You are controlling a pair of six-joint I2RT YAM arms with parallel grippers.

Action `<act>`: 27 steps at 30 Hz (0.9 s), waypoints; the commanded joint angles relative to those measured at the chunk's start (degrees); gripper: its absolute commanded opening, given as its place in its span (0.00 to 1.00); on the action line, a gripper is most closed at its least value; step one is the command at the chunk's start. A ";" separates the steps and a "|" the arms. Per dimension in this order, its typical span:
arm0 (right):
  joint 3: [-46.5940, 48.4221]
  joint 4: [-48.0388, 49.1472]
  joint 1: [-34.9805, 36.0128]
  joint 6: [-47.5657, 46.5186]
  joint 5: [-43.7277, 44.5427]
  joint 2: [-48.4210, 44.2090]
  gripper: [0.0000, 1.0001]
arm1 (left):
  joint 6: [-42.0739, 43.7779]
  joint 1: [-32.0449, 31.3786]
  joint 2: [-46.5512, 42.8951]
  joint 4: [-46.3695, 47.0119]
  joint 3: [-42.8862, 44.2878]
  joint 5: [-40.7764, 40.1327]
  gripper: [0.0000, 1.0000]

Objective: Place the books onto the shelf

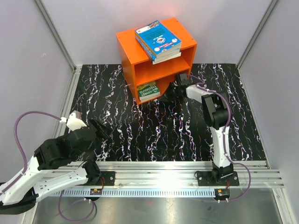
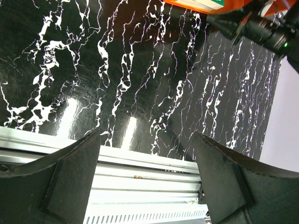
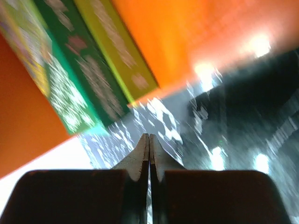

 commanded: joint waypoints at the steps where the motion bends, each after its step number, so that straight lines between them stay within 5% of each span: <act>1: -6.09 2.05 -0.04 -2.39 0.01 -8.80 0.00 | 2.31 -0.07 0.16 2.43 1.93 -2.52 0.83; 6: -19.60 3.20 -0.13 -3.44 0.71 -22.83 0.11 | 5.31 -0.07 -0.10 4.72 1.31 -2.26 0.89; 7: -21.56 3.11 -0.13 -3.79 0.80 -25.31 0.34 | 6.27 -0.07 -0.10 4.81 1.40 -2.35 0.91; 8: -23.49 2.93 -0.04 -4.06 0.97 -27.86 0.47 | 6.80 -0.07 0.07 4.98 1.49 -2.61 0.94; 11: -30.08 0.39 -0.04 -5.46 1.85 -38.93 0.73 | 9.96 -0.07 0.42 6.29 2.36 -4.01 0.99; 22: -25.98 -20.41 -0.04 -12.32 2.81 -76.03 1.00 | 30.95 0.63 11.40 13.85 10.97 -6.91 0.99; 27: -21.49 -28.52 -0.04 -11.53 8.25 -87.35 1.00 | 37.90 1.42 15.54 18.60 14.22 -8.59 0.99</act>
